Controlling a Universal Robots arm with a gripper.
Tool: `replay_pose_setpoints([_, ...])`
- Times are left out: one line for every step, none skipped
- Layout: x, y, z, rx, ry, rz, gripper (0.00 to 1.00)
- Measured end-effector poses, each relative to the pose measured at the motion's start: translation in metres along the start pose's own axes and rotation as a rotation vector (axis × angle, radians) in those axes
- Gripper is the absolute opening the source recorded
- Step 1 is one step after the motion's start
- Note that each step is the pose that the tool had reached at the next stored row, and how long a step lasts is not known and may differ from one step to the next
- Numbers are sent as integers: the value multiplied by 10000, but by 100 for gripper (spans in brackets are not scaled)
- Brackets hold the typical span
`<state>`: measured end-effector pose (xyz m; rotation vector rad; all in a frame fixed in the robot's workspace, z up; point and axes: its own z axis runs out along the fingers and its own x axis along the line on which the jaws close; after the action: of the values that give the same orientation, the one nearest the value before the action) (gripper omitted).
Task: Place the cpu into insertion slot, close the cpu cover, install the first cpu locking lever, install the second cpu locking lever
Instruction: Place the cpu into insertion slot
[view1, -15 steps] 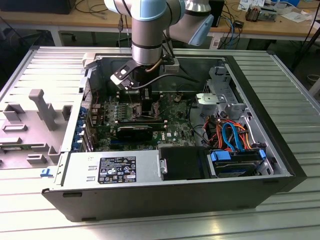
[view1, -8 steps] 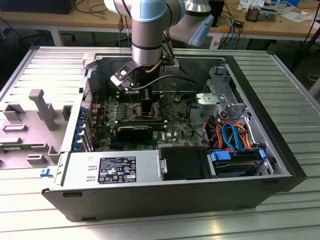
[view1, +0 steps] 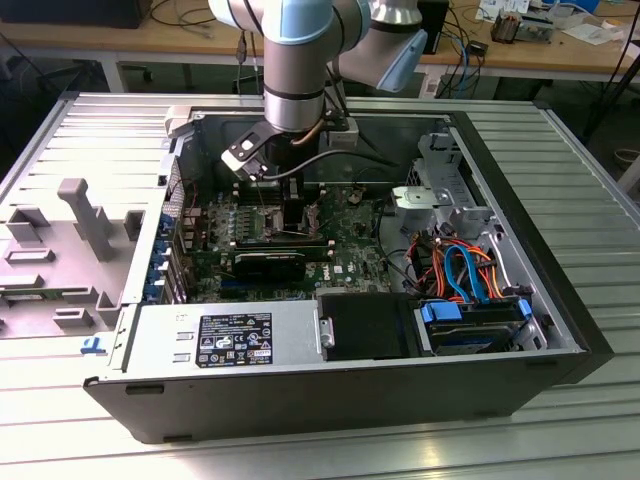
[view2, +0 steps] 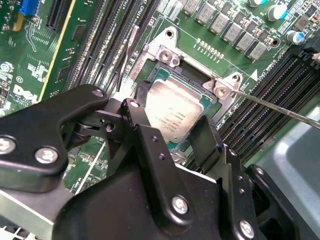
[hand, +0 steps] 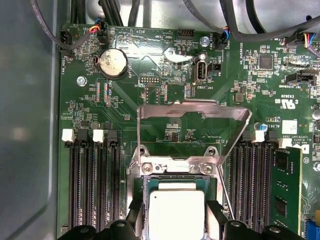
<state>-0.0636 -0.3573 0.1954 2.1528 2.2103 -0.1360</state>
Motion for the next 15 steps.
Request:
replay_pose_setpoints([0,1,0,1,1,4,61])
replay_pose_setpoints([0,3,0,2,2,7,61])
replay_pose_setpoints([0,4,0,1,3,14,61])
replay_pose_setpoints([0,5,1,0,3,14,61])
replay_pose_setpoints([0,6,-1,0,5,13,61])
replay_pose_setpoints([-3,6,-33,-7,31,12,61])
replay_pose_setpoints([-7,4,-69,-3,41,12,61])
replay_pose_setpoints([-9,4,-84,-2,43,12,61])
replay_pose_setpoints([-8,4,-84,-3,51,12,61])
replay_pose_setpoints([-8,1,-84,-3,51,12,61])
replay_pose_setpoints([-9,-11,-83,-2,50,11,61])
replay_pose_setpoints([-9,-12,-79,-2,49,10,61])
replay_pose_setpoints([-11,-12,-77,-2,48,10,61])
replay_pose_setpoints([-13,-12,-76,-2,49,12,61])
replay_pose_setpoints([-16,-13,-87,0,58,12,61])
